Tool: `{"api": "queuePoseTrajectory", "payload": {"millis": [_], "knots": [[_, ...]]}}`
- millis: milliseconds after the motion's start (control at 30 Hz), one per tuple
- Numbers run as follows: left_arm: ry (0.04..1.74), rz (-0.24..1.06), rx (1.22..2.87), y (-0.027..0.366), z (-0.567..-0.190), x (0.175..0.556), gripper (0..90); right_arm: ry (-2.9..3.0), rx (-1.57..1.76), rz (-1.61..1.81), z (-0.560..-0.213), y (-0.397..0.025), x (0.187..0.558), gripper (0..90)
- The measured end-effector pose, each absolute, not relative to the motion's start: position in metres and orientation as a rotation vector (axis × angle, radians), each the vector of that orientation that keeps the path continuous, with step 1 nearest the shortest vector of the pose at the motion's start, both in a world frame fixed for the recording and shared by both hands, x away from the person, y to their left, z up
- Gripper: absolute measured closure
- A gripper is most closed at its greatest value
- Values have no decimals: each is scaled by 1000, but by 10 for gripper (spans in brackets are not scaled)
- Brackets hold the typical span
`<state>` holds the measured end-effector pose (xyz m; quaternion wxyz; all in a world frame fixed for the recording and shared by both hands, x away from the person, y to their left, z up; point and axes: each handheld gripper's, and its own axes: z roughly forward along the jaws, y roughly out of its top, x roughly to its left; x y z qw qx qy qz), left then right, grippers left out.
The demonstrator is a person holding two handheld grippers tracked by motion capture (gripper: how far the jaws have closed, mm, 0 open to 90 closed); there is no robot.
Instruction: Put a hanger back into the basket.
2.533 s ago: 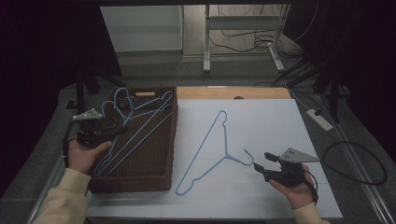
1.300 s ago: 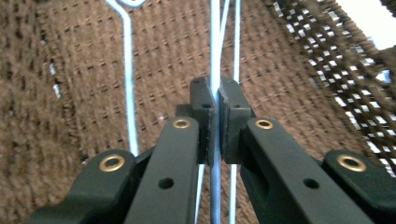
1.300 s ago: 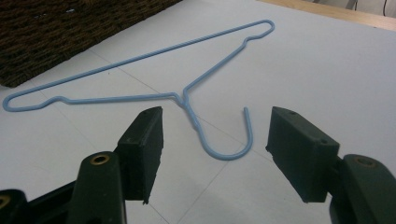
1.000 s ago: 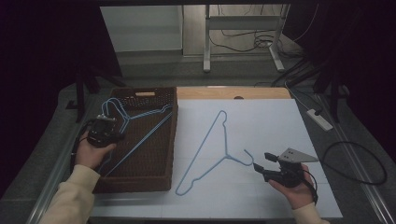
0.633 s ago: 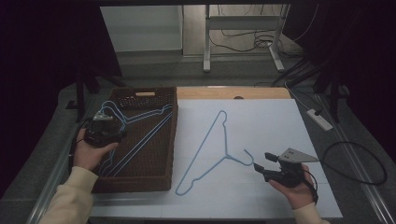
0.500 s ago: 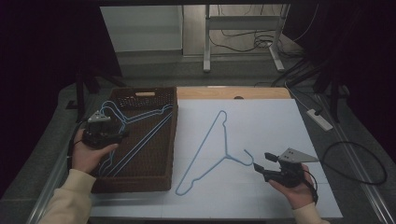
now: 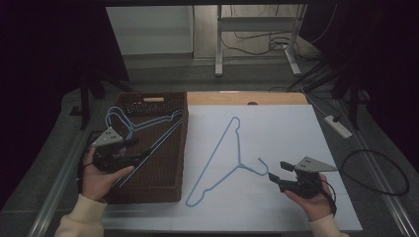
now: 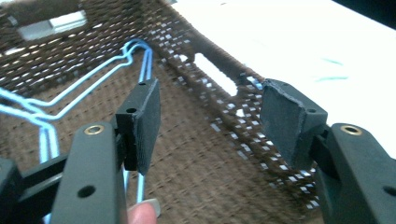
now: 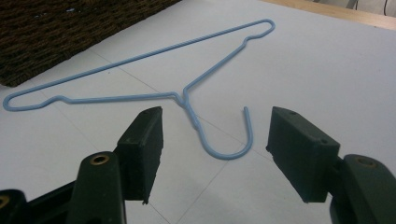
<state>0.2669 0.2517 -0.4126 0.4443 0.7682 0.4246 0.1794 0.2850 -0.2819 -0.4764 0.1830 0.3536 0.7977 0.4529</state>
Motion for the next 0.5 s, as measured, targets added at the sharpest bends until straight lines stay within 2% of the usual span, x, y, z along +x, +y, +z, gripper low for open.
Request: {"api": "queuePoseTrajectory", "payload": {"millis": [500], "knots": [[942, 364, 1919, 209, -421, 244, 380, 2246, 1007, 1276, -477, -285, 287, 364]]}}
